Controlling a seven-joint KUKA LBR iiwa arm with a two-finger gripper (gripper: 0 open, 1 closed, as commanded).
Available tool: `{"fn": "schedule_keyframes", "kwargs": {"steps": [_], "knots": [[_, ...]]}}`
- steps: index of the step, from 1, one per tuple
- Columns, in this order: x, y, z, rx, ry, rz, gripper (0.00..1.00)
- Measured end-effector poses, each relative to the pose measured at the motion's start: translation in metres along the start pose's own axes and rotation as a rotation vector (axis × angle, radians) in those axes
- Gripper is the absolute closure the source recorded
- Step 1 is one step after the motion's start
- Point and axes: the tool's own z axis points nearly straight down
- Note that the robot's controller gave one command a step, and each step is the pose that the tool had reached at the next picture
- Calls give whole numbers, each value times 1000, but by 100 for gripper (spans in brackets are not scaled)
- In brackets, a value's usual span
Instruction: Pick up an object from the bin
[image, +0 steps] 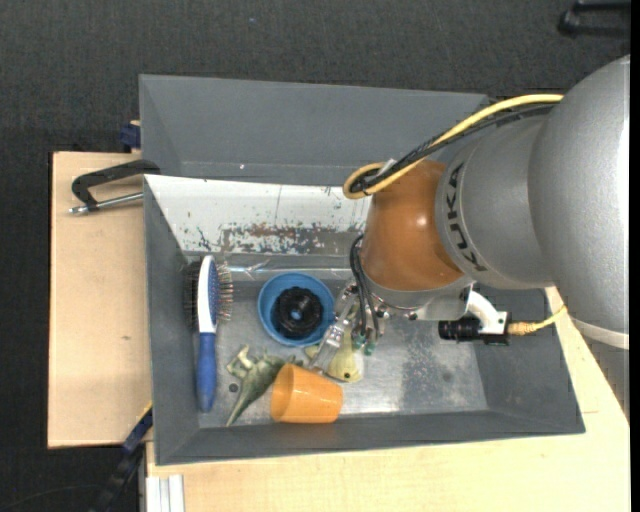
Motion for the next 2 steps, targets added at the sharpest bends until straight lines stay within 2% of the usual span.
{"fn": "schedule_keyframes", "kwargs": {"steps": [1,2], "knots": [[-4,0,38,3,5,197,0],[-4,1,37,2,4,195,0]]}}
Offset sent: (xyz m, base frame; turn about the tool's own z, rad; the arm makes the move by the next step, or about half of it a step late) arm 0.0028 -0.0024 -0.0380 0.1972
